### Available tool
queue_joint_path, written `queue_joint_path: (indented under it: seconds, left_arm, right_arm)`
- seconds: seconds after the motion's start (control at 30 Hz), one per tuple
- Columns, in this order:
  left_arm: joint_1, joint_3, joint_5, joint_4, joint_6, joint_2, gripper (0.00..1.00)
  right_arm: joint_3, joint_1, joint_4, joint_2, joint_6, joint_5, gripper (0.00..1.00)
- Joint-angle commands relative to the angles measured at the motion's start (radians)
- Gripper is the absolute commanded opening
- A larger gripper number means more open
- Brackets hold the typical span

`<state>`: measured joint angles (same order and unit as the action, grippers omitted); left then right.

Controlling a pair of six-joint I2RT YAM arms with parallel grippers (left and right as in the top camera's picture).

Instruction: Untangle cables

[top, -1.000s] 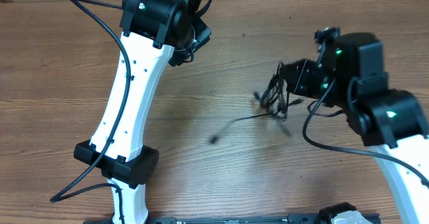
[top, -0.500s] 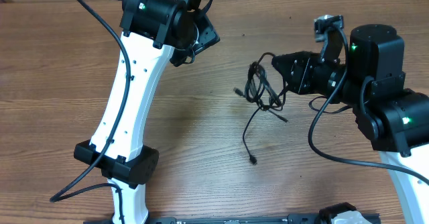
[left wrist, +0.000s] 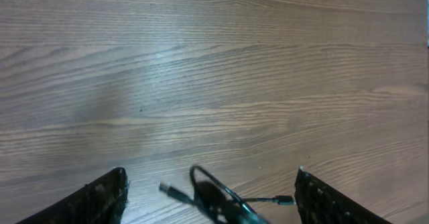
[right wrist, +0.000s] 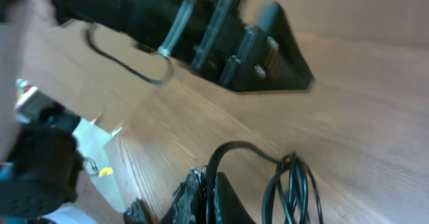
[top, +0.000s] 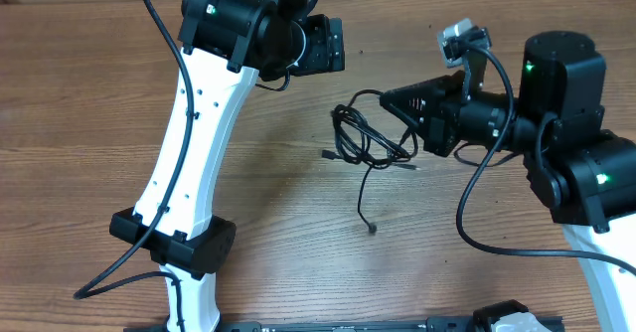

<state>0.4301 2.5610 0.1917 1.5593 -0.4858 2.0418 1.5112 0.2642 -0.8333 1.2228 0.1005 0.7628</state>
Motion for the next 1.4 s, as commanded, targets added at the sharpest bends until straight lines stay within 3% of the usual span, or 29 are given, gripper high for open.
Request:
queue_joint_path:
  seconds: [0.0, 0.27, 0.47, 0.8, 1.07, 1.23, 1.37]
  left_arm:
    - [0.0, 0.026, 0.011, 0.002, 0.053, -0.034, 0.8]
    - [-0.013, 0.026, 0.021, 0.025, -0.011, -0.034, 0.87]
    - [-0.043, 0.026, 0.072, 0.105, -0.18, -0.034, 0.71]
    - [-0.078, 0.026, 0.417, 0.117, -0.434, -0.034, 0.87]
    - [-0.078, 0.026, 0.568, 0.117, -0.506, -0.034, 0.64]
    - [-0.078, 0.026, 0.568, 0.122, -0.517, -0.034, 0.65]
    - [-0.078, 0.026, 0.569, 0.13, -0.517, -0.034, 0.75]
  right_arm:
    - [0.029, 0.004, 0.052, -0.017, -0.026, 0.097, 0.04]
    - [0.029, 0.004, 0.175, -0.017, 0.042, 0.11, 0.04]
    - [0.029, 0.004, 0.312, -0.017, 0.113, 0.121, 0.04]
    - [0.029, 0.004, 0.387, -0.017, 0.113, 0.185, 0.04]
    - [0.029, 0.004, 0.46, -0.017, 0.125, 0.186, 0.04]
    - [0.029, 0.004, 0.506, -0.017, 0.135, 0.185, 0.04]
    - [0.029, 0.004, 0.553, -0.017, 0.135, 0.185, 0.04]
